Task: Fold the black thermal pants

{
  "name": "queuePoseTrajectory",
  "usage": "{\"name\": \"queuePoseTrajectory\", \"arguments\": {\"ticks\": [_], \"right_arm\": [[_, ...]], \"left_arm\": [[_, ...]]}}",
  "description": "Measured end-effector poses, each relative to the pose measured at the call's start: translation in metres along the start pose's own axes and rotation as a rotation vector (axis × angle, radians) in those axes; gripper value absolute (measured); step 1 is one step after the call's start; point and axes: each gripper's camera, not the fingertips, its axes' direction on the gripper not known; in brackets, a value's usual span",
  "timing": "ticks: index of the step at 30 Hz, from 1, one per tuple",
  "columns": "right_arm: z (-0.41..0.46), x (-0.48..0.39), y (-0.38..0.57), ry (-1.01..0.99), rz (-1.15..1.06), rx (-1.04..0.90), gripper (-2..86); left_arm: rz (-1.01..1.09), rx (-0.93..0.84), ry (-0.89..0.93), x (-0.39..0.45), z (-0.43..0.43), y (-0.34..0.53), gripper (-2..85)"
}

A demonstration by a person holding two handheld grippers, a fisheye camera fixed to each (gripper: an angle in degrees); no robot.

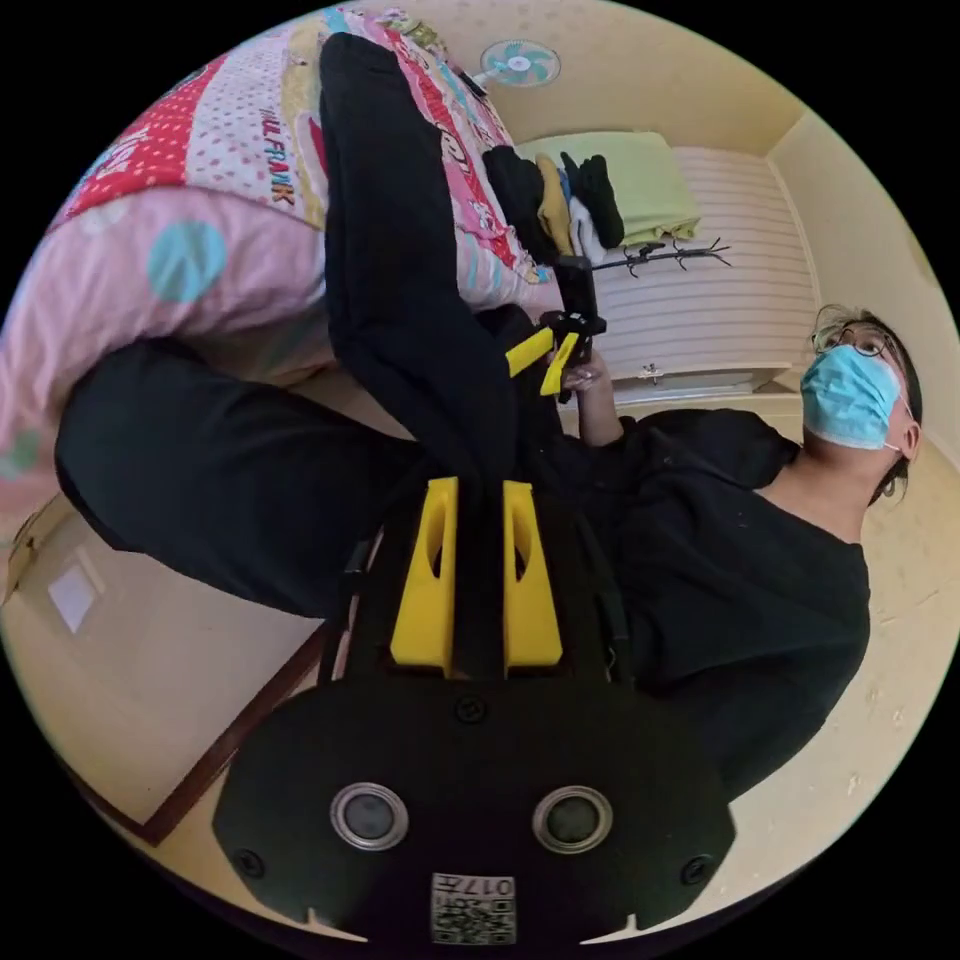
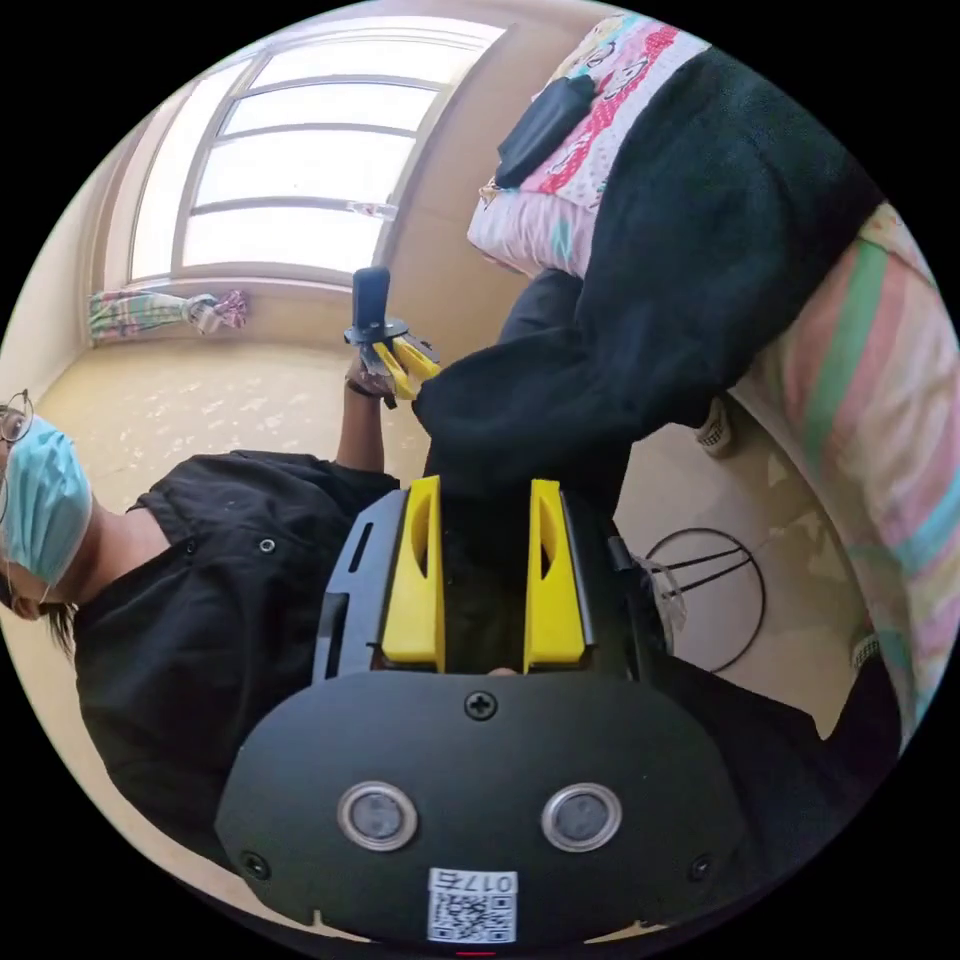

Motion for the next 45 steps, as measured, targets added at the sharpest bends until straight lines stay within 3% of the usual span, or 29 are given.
{"name": "queuePoseTrajectory", "arguments": {"ticks": [5,8,11,15,16,18,23,25,28,31,33,36,39,41,45], "right_arm": [[-0.131,0.012,-0.029,0.096,-0.055,0.442,12.4],[-0.186,0.035,-0.070,0.208,-0.015,0.618,13.6],[-0.212,0.087,-0.109,0.149,0.120,0.689,16.7],[-0.186,0.129,-0.121,-0.069,0.164,0.663,17.9],[-0.183,0.126,-0.117,-0.078,0.154,0.665,17.6],[-0.174,0.108,-0.109,-0.084,0.107,0.673,16.7],[-0.177,0.095,-0.158,-0.135,0.085,0.646,16.0],[-0.175,0.085,-0.189,-0.067,0.106,0.621,15.0],[-0.179,0.050,-0.210,0.118,0.167,0.604,9.7],[-0.192,-0.006,-0.180,0.046,0.084,0.645,4.7],[-0.210,-0.077,-0.137,-0.127,-0.094,0.674,2.6],[-0.243,-0.222,-0.103,-0.067,-0.389,0.699,1.2],[-0.286,-0.374,-0.088,0.112,-0.653,0.743,0.5],[-0.313,-0.436,-0.090,0.080,-0.743,0.765,0.3],[-0.382,-0.501,-0.146,-0.014,-0.665,0.759,0.1]], "left_arm": [[0.209,0.465,-0.130,0.018,-0.065,-0.058,9.6],[0.252,0.532,-0.143,0.004,-0.068,-0.126,12.4],[0.206,0.579,-0.200,-0.035,-0.065,-0.192,13.7],[0.033,0.477,-0.132,-0.105,-0.043,-0.235,14.9],[-0.019,0.417,-0.051,-0.124,-0.031,-0.237,16.6],[0.005,0.523,0.007,-0.129,-0.032,-0.214,17.9],[0.026,0.424,0.065,-0.138,-0.029,-0.212,16.9],[0.002,0.366,0.112,-0.143,-0.026,-0.230,16.3],[-0.035,0.251,0.149,-0.149,-0.013,-0.253,10.8],[0.013,0.308,0.122,-0.128,-0.020,-0.235,6.6],[0.132,0.373,0.223,-0.095,-0.031,-0.206,6.2],[0.391,0.464,0.370,-0.007,-0.052,-0.153,6.0],[0.629,0.604,0.267,0.108,-0.087,-0.113,5.9],[0.786,0.696,0.166,0.193,-0.117,-0.093,6.1],[0.826,0.805,0.054,0.273,-0.151,-0.097,6.3]]}}
